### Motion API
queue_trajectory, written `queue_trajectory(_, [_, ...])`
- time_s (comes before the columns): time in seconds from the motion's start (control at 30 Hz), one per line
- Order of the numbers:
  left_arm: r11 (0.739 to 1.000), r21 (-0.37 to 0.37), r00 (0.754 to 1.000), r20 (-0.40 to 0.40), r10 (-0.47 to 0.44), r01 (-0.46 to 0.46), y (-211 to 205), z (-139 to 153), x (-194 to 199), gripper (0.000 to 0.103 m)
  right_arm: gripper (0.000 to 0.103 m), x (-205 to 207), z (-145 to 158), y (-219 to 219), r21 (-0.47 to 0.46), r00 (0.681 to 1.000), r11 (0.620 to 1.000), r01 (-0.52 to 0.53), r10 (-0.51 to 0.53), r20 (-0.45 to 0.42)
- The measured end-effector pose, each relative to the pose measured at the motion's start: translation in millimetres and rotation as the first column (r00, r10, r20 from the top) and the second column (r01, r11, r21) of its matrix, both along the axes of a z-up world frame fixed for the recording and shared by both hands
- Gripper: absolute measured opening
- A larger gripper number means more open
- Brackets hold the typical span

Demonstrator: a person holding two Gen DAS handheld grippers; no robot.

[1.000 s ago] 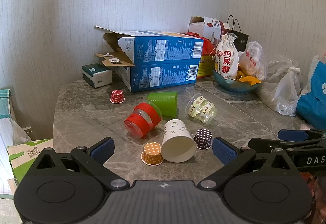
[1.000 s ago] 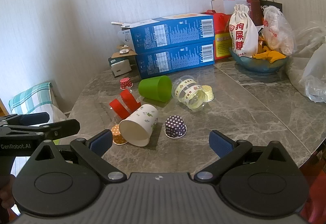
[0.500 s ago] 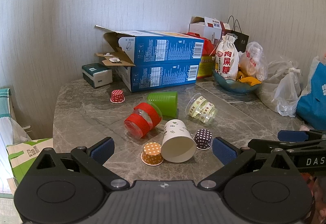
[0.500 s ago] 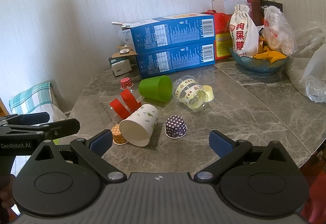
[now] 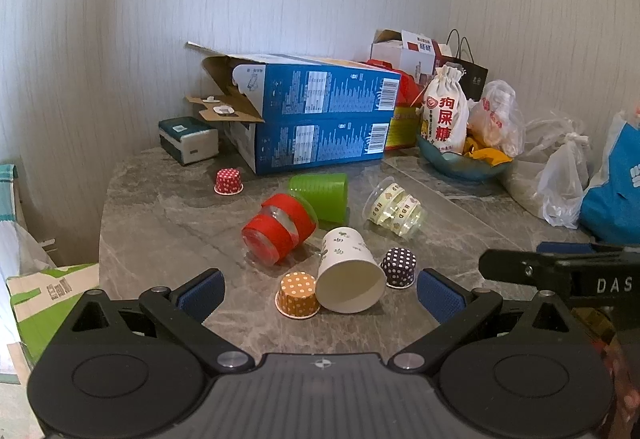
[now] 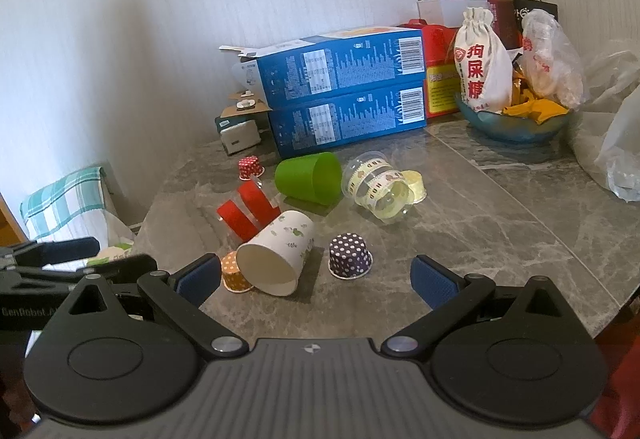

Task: Flip cup upright
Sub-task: 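Move the left gripper to the red-banded clear cup and close on it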

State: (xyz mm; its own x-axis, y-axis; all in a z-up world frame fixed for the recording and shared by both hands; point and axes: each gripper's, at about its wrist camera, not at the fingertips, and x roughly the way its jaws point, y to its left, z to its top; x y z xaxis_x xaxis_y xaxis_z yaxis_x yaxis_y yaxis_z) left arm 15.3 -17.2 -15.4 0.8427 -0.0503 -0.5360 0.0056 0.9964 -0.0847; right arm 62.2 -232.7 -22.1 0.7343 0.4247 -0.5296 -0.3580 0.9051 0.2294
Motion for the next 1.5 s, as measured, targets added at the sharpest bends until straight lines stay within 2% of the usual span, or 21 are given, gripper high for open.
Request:
queue_trajectory(0.23, [1.000,-0.017,1.000,-0.013,0.007,-0.008,17.2,-8.5,11.4,0.103,0.102,18.9,2.0,14.6,-0.011,0.999,0.999,-0.040,0.039,-0.023])
queue_trajectory(0.47, [1.000,-0.025,1.000,-0.021,-0.011,0.011,29.7,-11.5,28.3,0.103,0.102,68.1,9.0,39.5,-0.050,0.996,0.997,-0.059,0.055,-0.072])
queue_trajectory(0.6, [1.000,-0.003,1.000,-0.026,-0.017,0.017,41.6,-13.1,43.8,0.103,0.102,85.0,4.1,44.0,-0.050,0.994,0.998,-0.040,0.034,-0.108])
queue_trajectory(0.73, [0.997,0.037,0.996,-0.048,-0.073,0.075,52.3,-8.8,77.7,0.103,0.102,90.5,-2.3,43.3,-0.054,0.992,0.998,-0.029,0.022,-0.121])
queue_trajectory(0.83, [0.978,0.098,0.980,-0.102,-0.173,0.183,53.0,-4.9,115.0,0.103,0.102,93.0,-4.5,35.4,-0.038,0.991,0.999,-0.025,0.019,-0.130])
queue_trajectory(0.9, [0.952,0.133,0.953,-0.168,-0.251,0.274,50.1,-6.0,144.7,0.103,0.102,92.3,-6.3,28.7,-0.030,0.991,0.999,-0.012,0.008,-0.137])
queue_trajectory(0.93, [0.945,0.149,0.947,-0.189,-0.261,0.290,49.0,-7.2,157.7,0.103,0.102,91.6,-7.5,25.3,-0.024,0.990,1.000,-0.008,0.005,-0.141])
queue_trajectory(1.0, [0.939,0.167,0.941,-0.210,-0.264,0.301,48.9,-8.9,179.8,0.103,0.102,89.9,-10.6,17.8,-0.010,0.988,1.000,0.002,-0.004,-0.152])
queue_trajectory(1.17, [0.925,0.121,0.892,-0.336,-0.304,0.360,50.6,-26.8,224.6,0.094,0.102,85.9,-18.7,-1.4,0.024,0.983,0.999,0.032,-0.027,-0.180])
queue_trajectory(1.27, [0.914,0.143,0.875,-0.379,-0.303,0.379,50.6,-35.0,238.1,0.094,0.102,84.4,-22.6,-13.6,0.042,0.981,0.998,0.047,-0.038,-0.188])
queue_trajectory(1.4, [0.902,0.132,0.843,-0.431,-0.320,0.410,48.1,-43.9,249.4,0.094,0.102,84.2,-25.6,-27.2,0.069,0.980,0.995,0.066,-0.051,-0.193])
queue_trajectory(1.5, [0.898,0.133,0.828,-0.461,-0.319,0.420,43.7,-50.9,256.4,0.090,0.102,83.1,-27.6,-33.6,0.086,0.979,0.994,0.073,-0.055,-0.195])
